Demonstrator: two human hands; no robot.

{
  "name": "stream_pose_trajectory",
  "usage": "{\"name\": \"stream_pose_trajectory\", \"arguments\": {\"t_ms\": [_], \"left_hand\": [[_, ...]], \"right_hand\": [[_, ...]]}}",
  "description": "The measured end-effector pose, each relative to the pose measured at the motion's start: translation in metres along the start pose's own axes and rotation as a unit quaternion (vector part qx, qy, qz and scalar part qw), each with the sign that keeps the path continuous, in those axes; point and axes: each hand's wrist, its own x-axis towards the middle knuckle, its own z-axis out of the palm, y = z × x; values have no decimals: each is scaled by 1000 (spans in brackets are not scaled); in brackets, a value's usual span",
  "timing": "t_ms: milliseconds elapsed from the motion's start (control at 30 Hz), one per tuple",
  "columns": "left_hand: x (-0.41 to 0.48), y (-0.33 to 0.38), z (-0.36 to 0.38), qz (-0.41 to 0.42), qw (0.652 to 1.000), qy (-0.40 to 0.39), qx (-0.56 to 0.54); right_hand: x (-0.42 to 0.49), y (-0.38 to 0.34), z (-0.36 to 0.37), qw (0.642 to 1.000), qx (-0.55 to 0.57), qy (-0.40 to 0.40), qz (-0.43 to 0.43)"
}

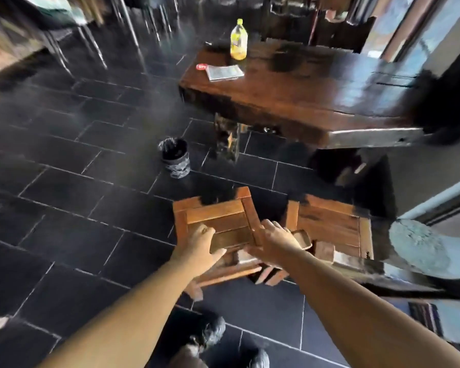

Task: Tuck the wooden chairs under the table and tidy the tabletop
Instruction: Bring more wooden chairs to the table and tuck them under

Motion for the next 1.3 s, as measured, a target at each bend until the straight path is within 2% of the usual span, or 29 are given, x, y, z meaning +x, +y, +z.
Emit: {"name": "stream_pose_trajectory", "arguments": {"t_ms": [67,233,633,867,1300], "left_hand": [[-11,0,18,-15,1000,14,-8],[-20,2,65,-47,998,19,48],[5,-26,124,-80,972,122,182],[9,-30,131,-54,968,167,182],[20,-40,125,-12,969,177,170]], "right_hand": [[5,8,14,999,-37,3,-31],[13,27,42,984,-138,38,-102],[34,44,86,978,-193,47,-63],[35,47,93,976,-201,64,-48],[34,36,88,979,-199,45,-6]]}}
